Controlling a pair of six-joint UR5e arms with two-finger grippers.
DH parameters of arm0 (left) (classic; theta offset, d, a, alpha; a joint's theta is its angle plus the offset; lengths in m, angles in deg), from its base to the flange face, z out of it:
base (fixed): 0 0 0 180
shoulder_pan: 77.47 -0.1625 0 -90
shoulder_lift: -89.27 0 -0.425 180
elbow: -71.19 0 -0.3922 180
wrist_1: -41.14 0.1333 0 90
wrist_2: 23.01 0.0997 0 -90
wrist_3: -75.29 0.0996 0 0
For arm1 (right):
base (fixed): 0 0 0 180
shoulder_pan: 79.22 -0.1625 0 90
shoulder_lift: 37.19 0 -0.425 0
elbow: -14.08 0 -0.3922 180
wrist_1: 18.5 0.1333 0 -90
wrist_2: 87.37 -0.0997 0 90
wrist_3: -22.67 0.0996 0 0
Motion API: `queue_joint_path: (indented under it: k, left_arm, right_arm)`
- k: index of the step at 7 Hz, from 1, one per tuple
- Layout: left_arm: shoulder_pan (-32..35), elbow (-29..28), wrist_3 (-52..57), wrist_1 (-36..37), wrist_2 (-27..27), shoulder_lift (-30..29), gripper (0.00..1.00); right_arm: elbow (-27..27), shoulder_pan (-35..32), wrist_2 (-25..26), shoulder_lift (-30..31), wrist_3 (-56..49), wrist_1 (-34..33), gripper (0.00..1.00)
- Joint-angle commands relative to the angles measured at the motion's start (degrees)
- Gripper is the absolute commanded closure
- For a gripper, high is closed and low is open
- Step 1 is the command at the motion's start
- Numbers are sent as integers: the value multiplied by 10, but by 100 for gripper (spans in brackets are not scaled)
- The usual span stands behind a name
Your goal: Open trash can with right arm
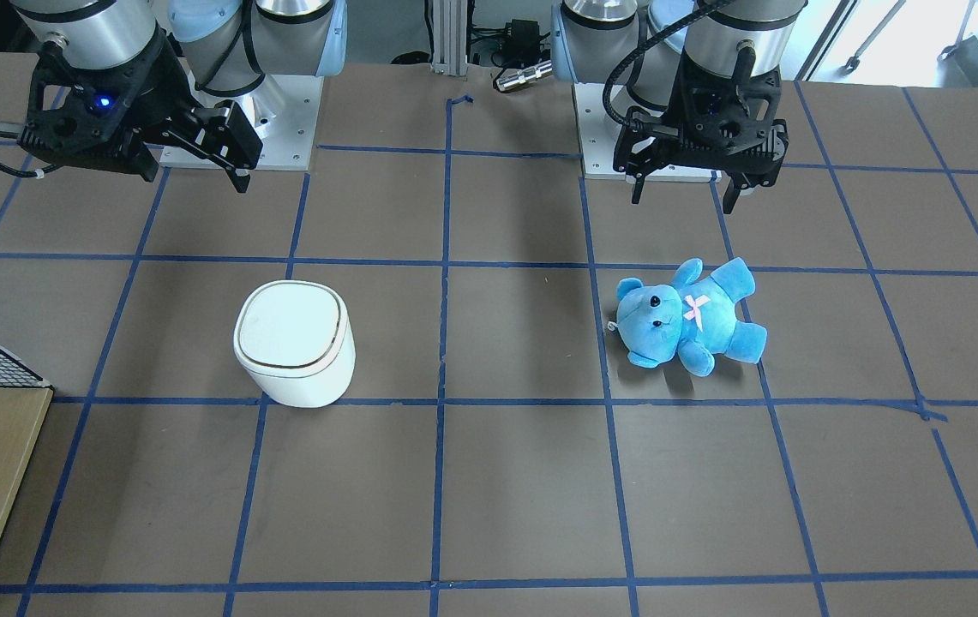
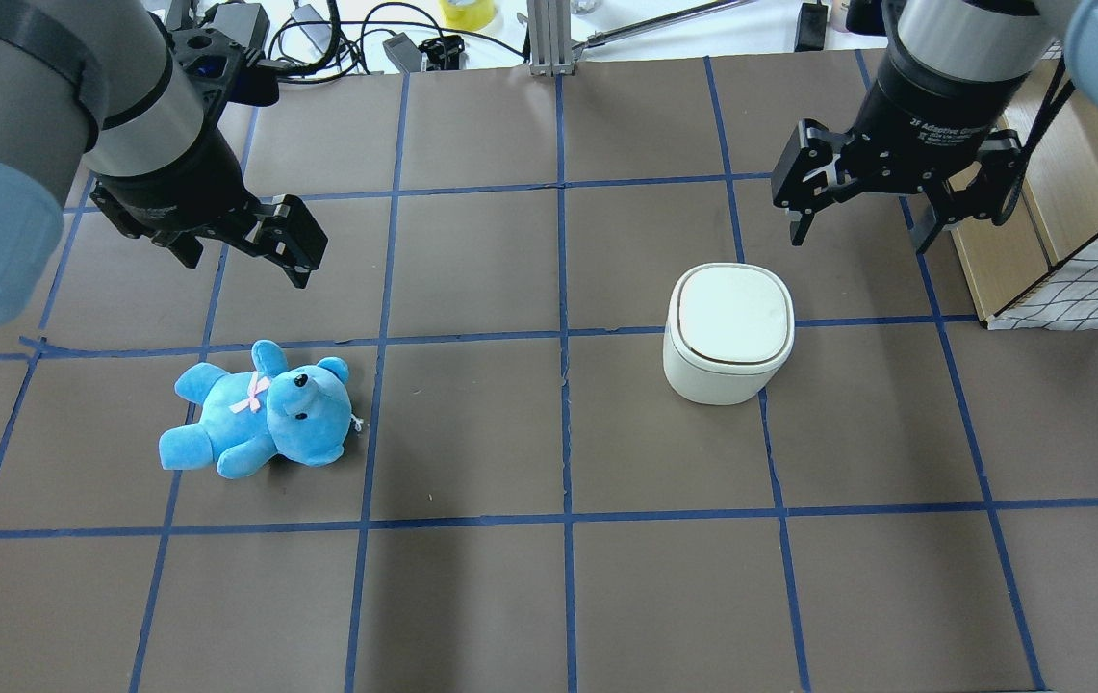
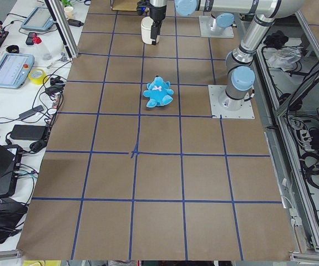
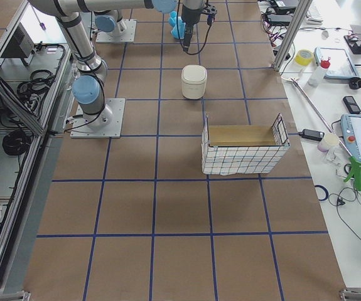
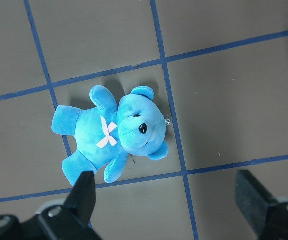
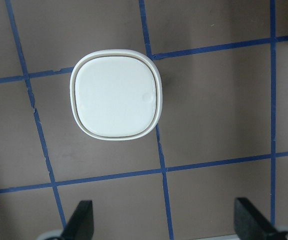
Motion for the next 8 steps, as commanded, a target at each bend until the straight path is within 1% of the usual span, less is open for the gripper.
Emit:
queue_joint_path:
  k: [1, 8]
  left_arm:
    - [0, 0, 0, 0, 0, 0, 0]
    - [0, 0, 0, 0, 0, 0, 0]
  right_arm:
    - [-2, 0, 0, 0, 0, 0, 0]
    - [-2, 0, -1, 0, 0, -5, 1]
